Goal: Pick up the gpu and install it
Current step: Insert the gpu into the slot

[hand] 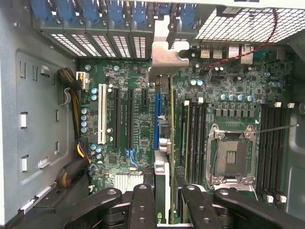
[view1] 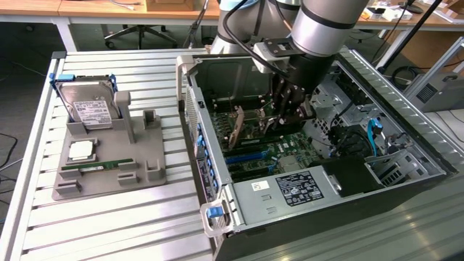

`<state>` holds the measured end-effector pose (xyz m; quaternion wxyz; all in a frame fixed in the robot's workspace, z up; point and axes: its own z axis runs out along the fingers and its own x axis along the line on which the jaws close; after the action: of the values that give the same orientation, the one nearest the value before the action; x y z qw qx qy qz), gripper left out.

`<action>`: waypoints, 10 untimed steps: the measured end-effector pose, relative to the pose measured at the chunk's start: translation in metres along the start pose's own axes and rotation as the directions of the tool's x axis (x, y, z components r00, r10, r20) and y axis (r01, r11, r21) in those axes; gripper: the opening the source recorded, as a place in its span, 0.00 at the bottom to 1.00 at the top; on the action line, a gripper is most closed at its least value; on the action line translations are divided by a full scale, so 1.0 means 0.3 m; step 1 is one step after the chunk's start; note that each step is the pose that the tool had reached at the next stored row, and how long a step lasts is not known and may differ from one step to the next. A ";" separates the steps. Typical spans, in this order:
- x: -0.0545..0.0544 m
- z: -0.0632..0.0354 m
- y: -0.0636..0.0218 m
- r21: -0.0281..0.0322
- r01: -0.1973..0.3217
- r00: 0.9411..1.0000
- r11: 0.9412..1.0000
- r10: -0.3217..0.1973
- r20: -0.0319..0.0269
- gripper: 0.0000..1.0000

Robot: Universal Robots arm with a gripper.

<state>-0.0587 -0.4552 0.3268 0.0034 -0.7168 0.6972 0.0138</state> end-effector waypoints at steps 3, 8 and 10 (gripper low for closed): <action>0.000 0.005 0.001 0.000 -0.002 1.000 1.000 0.002 0.000 0.27; 0.000 0.017 0.003 0.000 -0.003 1.000 1.000 0.003 -0.001 0.27; 0.000 0.021 0.004 0.000 -0.003 1.000 1.000 0.003 -0.001 0.27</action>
<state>-0.0599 -0.4552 0.3204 0.0030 -0.7157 0.6983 0.0133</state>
